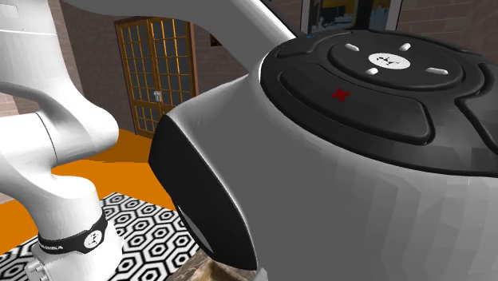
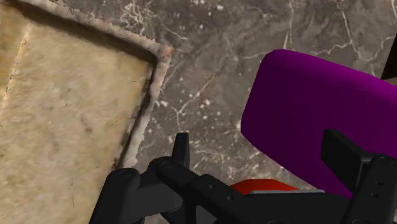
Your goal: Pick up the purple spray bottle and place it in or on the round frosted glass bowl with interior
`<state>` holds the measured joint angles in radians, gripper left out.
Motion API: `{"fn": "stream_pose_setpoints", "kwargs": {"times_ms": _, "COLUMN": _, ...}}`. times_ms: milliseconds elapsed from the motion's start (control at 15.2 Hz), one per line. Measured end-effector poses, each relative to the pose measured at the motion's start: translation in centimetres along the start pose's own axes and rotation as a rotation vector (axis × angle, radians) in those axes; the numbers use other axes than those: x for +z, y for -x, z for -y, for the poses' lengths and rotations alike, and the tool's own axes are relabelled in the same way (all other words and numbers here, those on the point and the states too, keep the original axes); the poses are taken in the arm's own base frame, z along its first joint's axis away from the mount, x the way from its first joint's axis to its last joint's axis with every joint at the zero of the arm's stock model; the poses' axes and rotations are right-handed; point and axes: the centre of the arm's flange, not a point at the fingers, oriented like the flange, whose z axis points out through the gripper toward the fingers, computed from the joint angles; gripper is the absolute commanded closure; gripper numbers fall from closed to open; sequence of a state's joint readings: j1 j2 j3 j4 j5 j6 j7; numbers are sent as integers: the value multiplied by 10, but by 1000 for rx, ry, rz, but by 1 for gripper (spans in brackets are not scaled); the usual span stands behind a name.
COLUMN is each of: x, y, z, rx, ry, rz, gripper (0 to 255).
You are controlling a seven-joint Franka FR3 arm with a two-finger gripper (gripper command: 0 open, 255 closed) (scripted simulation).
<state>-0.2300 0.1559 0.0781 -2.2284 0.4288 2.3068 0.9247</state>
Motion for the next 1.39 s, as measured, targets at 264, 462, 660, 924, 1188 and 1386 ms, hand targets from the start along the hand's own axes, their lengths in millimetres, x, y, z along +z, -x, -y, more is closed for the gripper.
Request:
{"fn": "stream_pose_setpoints", "kwargs": {"times_ms": 264, "x": 0, "y": 0, "z": 0, "rx": 0, "ry": 0, "rz": 0, "gripper": 255}}
{"fn": "stream_pose_setpoints", "kwargs": {"times_ms": 462, "x": 0, "y": 0, "z": 0, "rx": 0, "ry": 0, "rz": 0, "gripper": 255}}
{"fn": "stream_pose_setpoints", "kwargs": {"times_ms": 660, "x": 0, "y": 0, "z": 0, "rx": 0, "ry": 0, "rz": 0, "gripper": 255}}
{"fn": "stream_pose_setpoints", "kwargs": {"times_ms": 924, "x": 0, "y": 0, "z": 0, "rx": 0, "ry": 0, "rz": 0, "gripper": 0}}
{"fn": "stream_pose_setpoints", "kwargs": {"times_ms": 1188, "x": -7, "y": -27, "z": 26, "rx": -219, "ry": -1, "rz": -22, "gripper": 0}}
{"fn": "stream_pose_setpoints", "kwargs": {"times_ms": 1386, "x": -13, "y": -37, "z": 53, "rx": -445, "ry": 30, "rz": -4, "gripper": 0}}
